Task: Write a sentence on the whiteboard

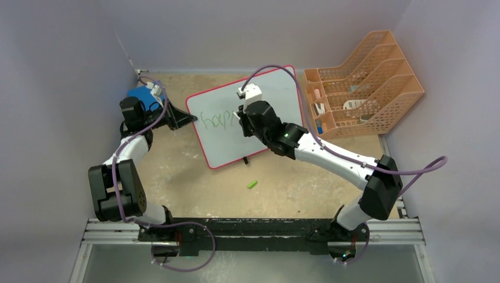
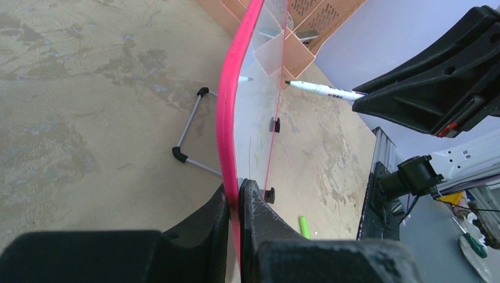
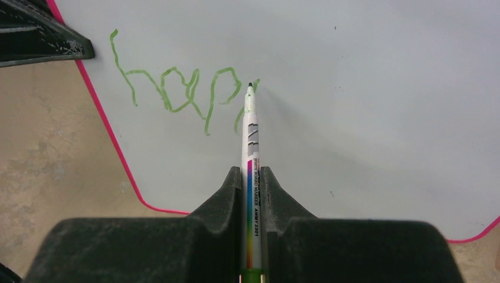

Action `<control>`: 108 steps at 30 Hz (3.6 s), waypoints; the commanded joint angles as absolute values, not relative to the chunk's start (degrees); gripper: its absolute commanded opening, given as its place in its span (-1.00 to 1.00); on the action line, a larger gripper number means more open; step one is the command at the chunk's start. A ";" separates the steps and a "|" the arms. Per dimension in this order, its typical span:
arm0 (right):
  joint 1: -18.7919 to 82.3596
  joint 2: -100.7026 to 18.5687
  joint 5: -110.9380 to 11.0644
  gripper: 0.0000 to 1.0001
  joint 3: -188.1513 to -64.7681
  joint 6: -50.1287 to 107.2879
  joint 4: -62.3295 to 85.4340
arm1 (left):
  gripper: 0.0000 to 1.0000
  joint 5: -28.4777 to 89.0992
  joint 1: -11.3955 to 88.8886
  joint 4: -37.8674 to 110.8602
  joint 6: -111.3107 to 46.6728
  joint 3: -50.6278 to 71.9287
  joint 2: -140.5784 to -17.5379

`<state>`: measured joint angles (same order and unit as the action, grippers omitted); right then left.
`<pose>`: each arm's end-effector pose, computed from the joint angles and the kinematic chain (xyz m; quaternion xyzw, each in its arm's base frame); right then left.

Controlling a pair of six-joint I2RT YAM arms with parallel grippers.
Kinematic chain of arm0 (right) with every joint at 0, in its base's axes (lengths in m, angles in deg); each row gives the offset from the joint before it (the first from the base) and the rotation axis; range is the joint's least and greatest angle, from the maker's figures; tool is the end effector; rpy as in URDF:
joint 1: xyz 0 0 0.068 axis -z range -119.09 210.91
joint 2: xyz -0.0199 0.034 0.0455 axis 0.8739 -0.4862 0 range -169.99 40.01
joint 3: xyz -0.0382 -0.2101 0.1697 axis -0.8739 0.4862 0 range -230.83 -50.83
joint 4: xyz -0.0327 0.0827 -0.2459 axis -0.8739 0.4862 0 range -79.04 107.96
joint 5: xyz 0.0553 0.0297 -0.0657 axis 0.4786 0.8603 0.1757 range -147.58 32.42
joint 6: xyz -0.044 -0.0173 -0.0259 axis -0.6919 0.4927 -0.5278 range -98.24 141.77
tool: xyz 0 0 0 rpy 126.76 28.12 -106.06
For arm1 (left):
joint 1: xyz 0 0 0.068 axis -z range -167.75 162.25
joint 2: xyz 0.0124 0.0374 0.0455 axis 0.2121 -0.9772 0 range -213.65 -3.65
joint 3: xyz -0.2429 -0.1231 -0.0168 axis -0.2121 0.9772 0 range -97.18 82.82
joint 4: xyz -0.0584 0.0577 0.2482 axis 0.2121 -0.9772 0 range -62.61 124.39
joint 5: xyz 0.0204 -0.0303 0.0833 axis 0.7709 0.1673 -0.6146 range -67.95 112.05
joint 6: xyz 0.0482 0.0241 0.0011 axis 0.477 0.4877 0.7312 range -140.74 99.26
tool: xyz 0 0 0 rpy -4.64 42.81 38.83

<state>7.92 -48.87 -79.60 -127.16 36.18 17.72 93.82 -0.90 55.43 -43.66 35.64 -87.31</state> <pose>0.2322 0.2859 0.3473 -0.1602 0.7922 0.1855 0.5589 0.3053 0.0366 0.2559 0.1380 0.7229 -0.5065 0.4493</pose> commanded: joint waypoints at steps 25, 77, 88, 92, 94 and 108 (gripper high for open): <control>8.44 -50.78 -80.96 -1.00 -130.31 35.04 15.26 | -1.00 94.12 0.21 55.05 -41.13 34.41 -86.27; 10.02 -50.52 -83.52 -1.00 -130.02 35.14 15.40 | -1.00 94.09 0.21 54.95 -41.04 34.43 -86.09; 10.28 -49.90 -83.93 -1.00 -129.58 35.56 16.11 | -1.00 94.09 0.21 54.96 -40.96 34.40 -86.09; 10.28 -49.69 -83.97 -1.00 -129.23 35.82 16.67 | -1.00 94.12 0.21 54.96 -41.04 34.47 -86.09; 10.29 -49.41 -84.02 -1.00 -128.80 35.91 16.75 | -1.00 94.10 0.21 54.95 -41.04 34.43 -86.09; 10.44 -48.40 -83.38 -1.00 -126.84 37.36 17.45 | -1.00 94.12 0.21 55.05 -41.13 34.45 -86.09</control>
